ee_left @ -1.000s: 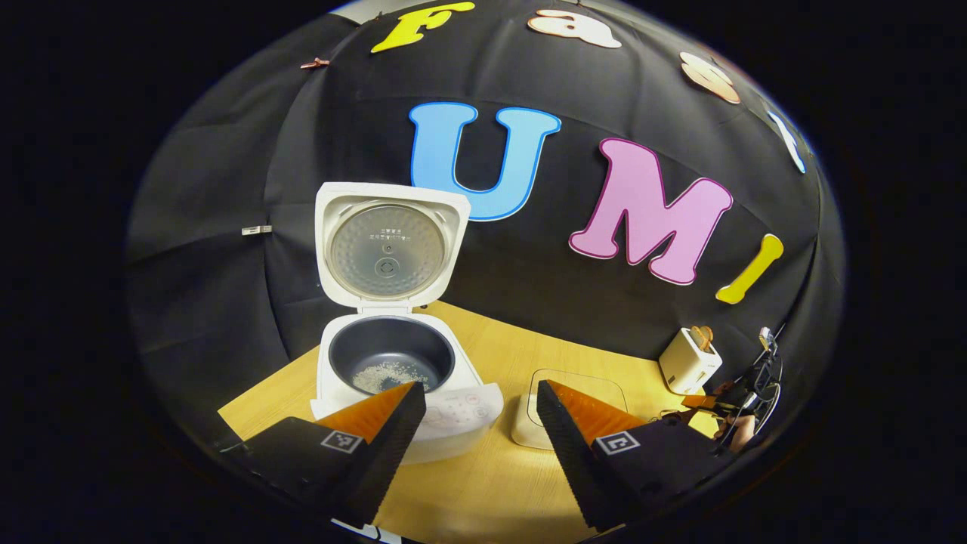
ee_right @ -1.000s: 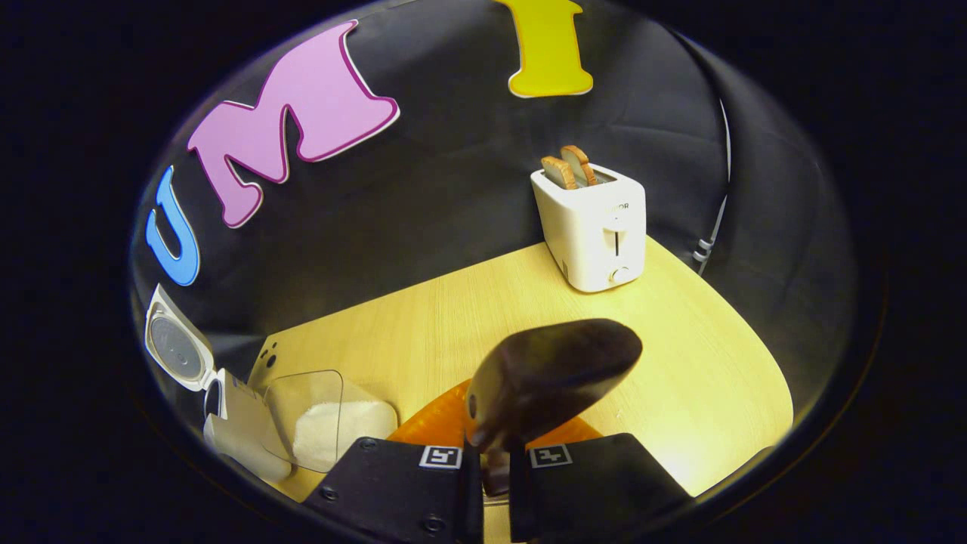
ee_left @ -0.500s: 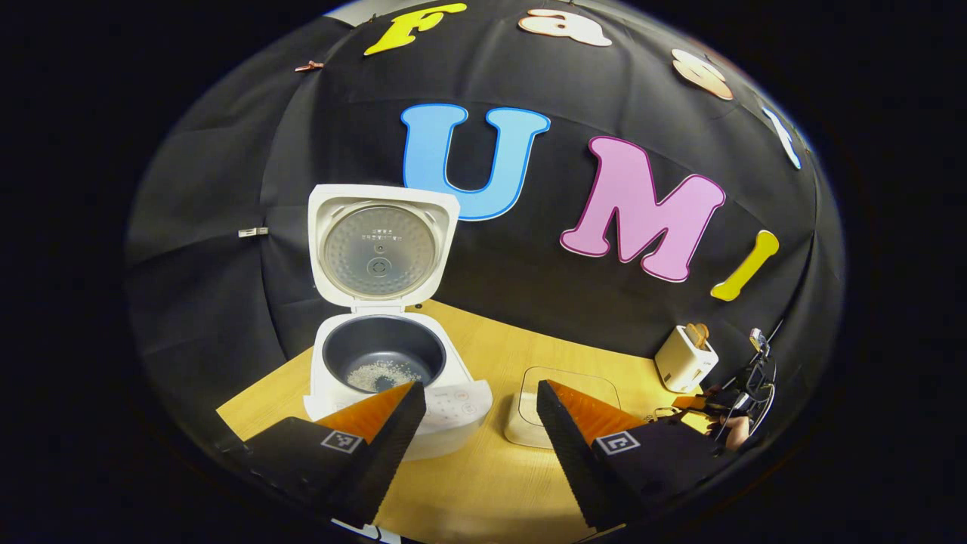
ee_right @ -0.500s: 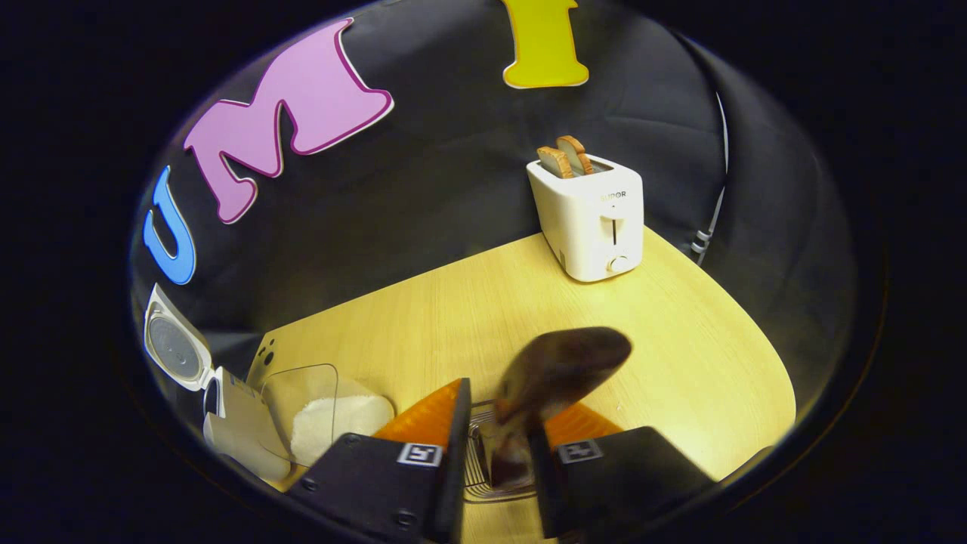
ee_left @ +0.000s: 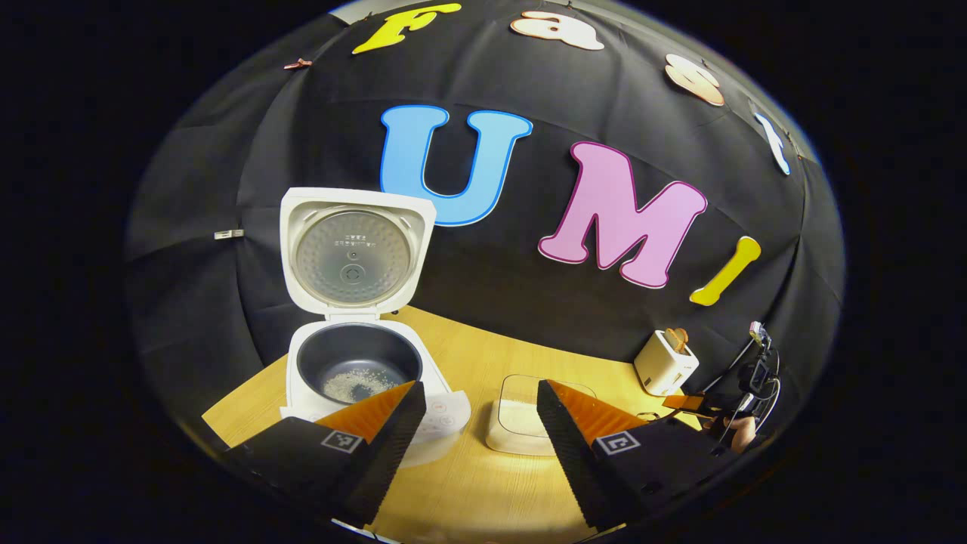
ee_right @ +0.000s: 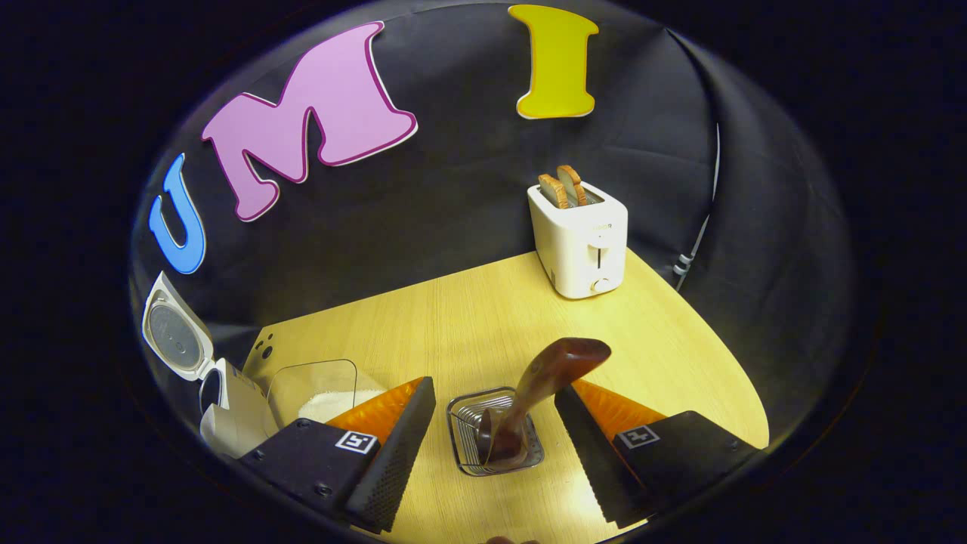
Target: Close the left gripper, press the button to open the rice cooker; take a wooden spoon from the chopstick holder with the right hand, scoop a spoonful of rice and pour it into the rice cooker, then put the wooden spoon back into the chopstick holder.
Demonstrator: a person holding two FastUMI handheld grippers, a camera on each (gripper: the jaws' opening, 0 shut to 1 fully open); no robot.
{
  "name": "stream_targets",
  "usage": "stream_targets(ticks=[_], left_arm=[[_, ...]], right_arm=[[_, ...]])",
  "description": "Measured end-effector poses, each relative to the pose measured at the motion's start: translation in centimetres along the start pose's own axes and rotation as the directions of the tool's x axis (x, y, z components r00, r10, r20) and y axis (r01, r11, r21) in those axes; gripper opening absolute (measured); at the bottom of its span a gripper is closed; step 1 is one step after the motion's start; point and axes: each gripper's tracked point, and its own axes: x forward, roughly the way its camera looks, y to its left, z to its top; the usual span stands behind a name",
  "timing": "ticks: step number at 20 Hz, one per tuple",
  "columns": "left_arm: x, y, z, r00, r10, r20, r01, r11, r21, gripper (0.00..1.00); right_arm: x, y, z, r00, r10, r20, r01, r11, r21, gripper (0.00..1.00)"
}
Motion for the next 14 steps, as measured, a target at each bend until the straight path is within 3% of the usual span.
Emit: stream_targets(ticks=[4,5,7,12,14], left_arm=[[0.1,1.1,1.2,0.999,-0.025,0.028,0.024,1.000,0.008,0.96],[0.5,1.4,2.0,0.999,-0.020,0.037,0.019,1.000,0.019,0.92],[0.6,3.0,3.4,0.998,-0.005,0.065,0.002,0.999,0.046,0.96],[1.2,8.3,11.1,0.983,0.102,0.151,-0.124,0.982,0.142,0.95],[1.5,9.9,14.5,0.976,0.120,0.182,-0.145,0.981,0.128,0.96]], right_arm=[[-3.3,-0.3,1.2,0.996,-0.061,0.059,0.061,0.998,-0.001,0.99],[-4.3,-0.5,1.4,0.994,-0.074,0.074,0.075,0.997,-0.001,0.99],[-6.3,-0.5,1.5,0.992,-0.088,0.095,0.089,0.996,-0.001,0.99],[-10.7,-0.8,-0.2,0.986,-0.118,0.119,0.120,0.993,-0.012,0.99],[-11.6,-1.2,-2.0,0.987,-0.132,0.096,0.135,0.991,-0.016,0.99]])
